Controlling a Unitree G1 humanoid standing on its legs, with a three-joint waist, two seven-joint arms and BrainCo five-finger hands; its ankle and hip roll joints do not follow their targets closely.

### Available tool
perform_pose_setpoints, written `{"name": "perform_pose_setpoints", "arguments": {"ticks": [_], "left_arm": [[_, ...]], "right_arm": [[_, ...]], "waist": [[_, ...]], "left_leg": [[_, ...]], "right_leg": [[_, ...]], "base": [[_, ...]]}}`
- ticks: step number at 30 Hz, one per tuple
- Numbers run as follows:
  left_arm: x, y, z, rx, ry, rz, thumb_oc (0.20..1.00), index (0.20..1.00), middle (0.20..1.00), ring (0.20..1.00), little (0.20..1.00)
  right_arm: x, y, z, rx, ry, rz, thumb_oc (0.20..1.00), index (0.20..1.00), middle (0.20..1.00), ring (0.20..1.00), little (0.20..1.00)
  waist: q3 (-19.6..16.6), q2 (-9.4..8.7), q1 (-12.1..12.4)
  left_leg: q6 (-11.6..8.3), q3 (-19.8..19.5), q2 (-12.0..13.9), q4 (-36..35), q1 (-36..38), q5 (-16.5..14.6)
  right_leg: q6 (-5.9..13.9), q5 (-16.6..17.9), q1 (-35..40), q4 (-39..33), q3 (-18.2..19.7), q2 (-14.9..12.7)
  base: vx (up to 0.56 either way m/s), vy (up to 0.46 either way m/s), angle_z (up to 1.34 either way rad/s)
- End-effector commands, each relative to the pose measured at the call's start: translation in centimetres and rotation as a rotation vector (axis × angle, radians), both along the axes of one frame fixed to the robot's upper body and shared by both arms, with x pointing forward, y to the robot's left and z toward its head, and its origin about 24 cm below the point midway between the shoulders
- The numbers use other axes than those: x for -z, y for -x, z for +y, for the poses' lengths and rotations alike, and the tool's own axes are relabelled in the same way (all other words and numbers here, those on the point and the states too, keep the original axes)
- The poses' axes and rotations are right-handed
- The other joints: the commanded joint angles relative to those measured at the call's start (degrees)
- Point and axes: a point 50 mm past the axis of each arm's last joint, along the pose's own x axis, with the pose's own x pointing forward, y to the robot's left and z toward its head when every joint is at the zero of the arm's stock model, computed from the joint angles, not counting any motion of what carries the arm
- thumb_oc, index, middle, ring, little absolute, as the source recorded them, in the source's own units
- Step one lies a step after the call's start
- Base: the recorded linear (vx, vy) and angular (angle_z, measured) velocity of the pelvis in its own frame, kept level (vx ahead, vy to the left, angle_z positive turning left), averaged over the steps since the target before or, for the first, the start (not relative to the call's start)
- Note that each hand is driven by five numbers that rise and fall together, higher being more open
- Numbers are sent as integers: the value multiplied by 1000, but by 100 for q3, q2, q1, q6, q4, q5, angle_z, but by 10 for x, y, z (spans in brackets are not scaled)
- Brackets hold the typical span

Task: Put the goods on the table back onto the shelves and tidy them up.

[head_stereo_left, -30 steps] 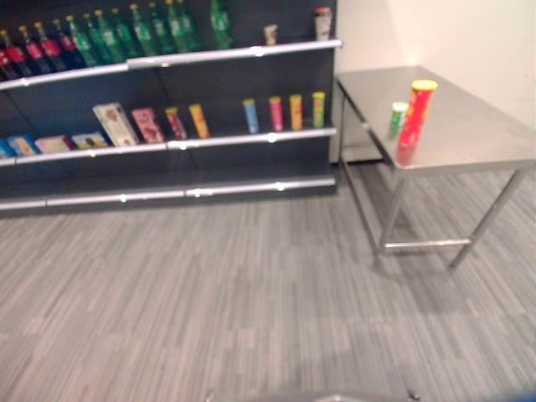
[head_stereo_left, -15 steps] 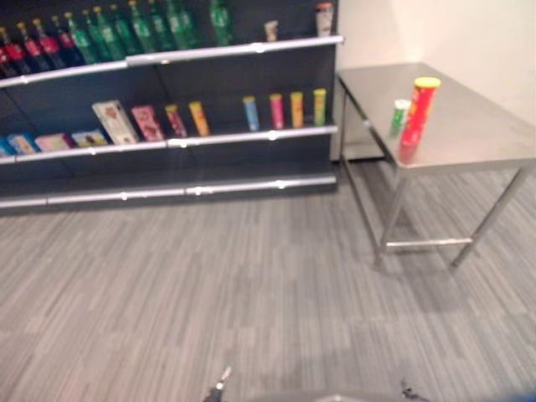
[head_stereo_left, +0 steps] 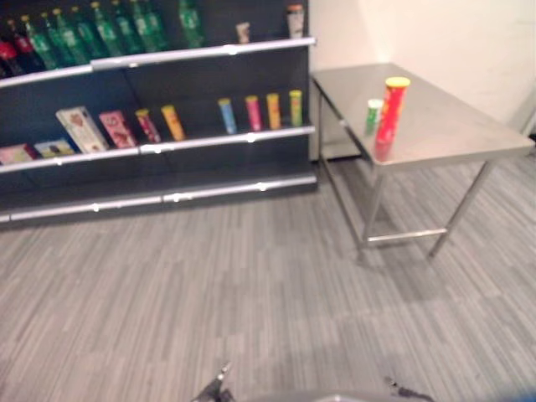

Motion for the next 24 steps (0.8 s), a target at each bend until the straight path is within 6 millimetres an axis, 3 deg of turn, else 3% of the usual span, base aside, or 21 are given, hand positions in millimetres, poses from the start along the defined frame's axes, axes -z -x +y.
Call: {"name": "perform_pose_setpoints", "arguments": {"ticks": [1,8,11,13,15,16,17,18,21,24], "left_arm": [[3,2,-55,72,112,33,1000,1000,1000,1000,1000],[3,-2,-51,58,106,27,1000,1000,1000,1000,1000],[2,-7,-49,13,101,12,1000,1000,1000,1000,1000],[-2,-20,-50,-41,104,-36,1000,1000,1000,1000,1000],[-4,-29,-48,-85,101,-68,1000,1000,1000,1000,1000],[-4,-29,-48,-85,101,-68,1000,1000,1000,1000,1000],[-5,-33,-46,-121,105,-88,1000,1000,1000,1000,1000],[-5,-33,-47,-118,109,-85,1000,1000,1000,1000,1000],[-5,-30,-51,-174,136,-78,1000,1000,1000,1000,1000],[-4,-28,-48,-250,145,-67,1000,1000,1000,1000,1000]], "right_arm": [[2,-9,27,-86,-47,-12,1000,1000,1000,1000,1000],[2,-14,31,-139,-46,-31,1000,1000,1000,1000,1000],[0,-22,34,-164,-39,-63,1000,1000,1000,1000,1000],[-3,-33,35,-176,-25,-98,1000,1000,1000,1000,1000],[-5,-40,33,-184,-14,-116,1000,1000,1000,1000,1000],[-5,-40,33,-184,-14,-117,1000,1000,1000,1000,1000],[-6,-41,30,-162,-8,-117,1000,1000,1000,1000,1000],[-6,-41,30,-158,-8,-113,1000,1000,1000,1000,1000],[-8,-44,22,-149,23,-109,1000,1000,1000,1000,1000],[-10,-51,19,-143,36,-116,1000,1000,1000,1000,1000]], "waist": [[-80,-143,-70],[-35,-182,-84],[149,-288,-86],[442,-392,-88],[601,-420,-81],[592,-414,-84],[670,-431,-40],[646,-413,-12],[693,-309,121],[811,-306,271]], "left_leg": [[-76,-578,-21,-158,-33,-307],[-122,-587,31,-86,-41,-364],[-157,-531,-53,699,-504,-565],[-241,-320,-234,1788,-1256,-702],[-224,-87,-237,2489,-1771,-624],[-224,-90,-236,2521,-1800,-636],[-175,252,-78,2508,-2193,-434],[-162,306,-10,2269,-2223,-389],[-309,177,211,1197,-2475,217],[-404,69,310,728,-2814,392]], "right_leg": [[242,439,150,-642,432,-177],[221,395,130,-587,482,-119],[203,362,-45,-388,537,-106],[145,327,-235,-144,554,-137],[63,252,-294,-18,506,-183],[64,248,-311,-10,502,-177],[32,159,-258,-21,414,-234],[39,124,-248,-29,384,-229],[74,-190,-111,39,339,-227],[98,-416,88,93,440,-344]], "base": [[23,-24,-7],[16,-31,-3],[-97,-44,-5],[-188,-10,-8],[-96,13,-5],[23,49,-2],[103,72,2],[177,114,15],[219,166,28],[206,189,6]]}}
